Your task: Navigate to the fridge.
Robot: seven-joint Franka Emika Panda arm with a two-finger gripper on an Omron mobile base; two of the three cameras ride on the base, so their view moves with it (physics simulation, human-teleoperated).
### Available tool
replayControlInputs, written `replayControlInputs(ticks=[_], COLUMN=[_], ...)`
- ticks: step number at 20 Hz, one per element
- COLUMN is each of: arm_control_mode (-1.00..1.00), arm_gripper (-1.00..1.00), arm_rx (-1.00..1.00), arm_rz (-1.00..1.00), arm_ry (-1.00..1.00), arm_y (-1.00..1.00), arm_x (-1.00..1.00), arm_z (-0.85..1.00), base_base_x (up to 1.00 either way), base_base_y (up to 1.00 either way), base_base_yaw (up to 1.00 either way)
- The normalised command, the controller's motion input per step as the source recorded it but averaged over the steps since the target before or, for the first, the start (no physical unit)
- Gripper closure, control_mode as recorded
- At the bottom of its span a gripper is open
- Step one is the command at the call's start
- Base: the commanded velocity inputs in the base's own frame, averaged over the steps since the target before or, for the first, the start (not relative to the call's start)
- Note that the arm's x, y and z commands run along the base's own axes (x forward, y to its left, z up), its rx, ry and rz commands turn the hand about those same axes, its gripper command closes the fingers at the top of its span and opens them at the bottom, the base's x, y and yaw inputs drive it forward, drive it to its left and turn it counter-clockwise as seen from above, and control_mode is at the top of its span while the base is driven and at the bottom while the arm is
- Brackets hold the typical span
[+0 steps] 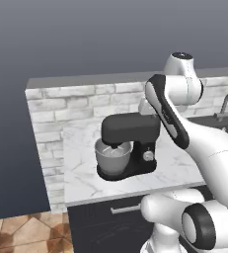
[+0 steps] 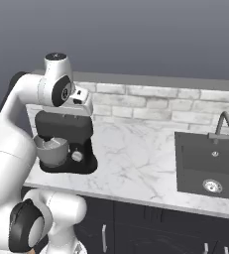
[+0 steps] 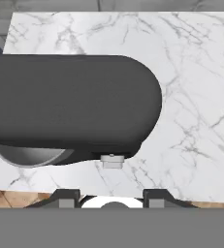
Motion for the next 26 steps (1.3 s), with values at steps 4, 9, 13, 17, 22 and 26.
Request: replayControlInputs(ticks=[4,9,13,17,22,26], arm_control_mode=[1.0,1.0,1.0,1.0,1.0,1.0], arm_gripper=[-1.0,-1.0,-1.0,-1.0,-1.0,-1.0], arm_rx=[0.0,0.0,0.0,0.0,0.0,0.0], arm_rz=[0.0,0.0,0.0,0.0,0.0,0.0], arm_ry=[0.0,0.0,0.0,0.0,0.0,0.0], arm_y=[0.0,0.0,0.0,0.0,0.0,0.0], arm_x=[0.0,0.0,0.0,0.0,0.0,0.0], arm_z=[0.0,0.0,0.0,0.0,0.0,0.0], base_base_x=[-0.13,-0.44,-0.67,-0.64,-0.46,-0.29], base_base_y=[0.0,0.0,-0.12,-0.1,-0.07,0.0], base_base_yaw=[0.0,-0.27,-0.65,-0.71,-0.75,-0.77])
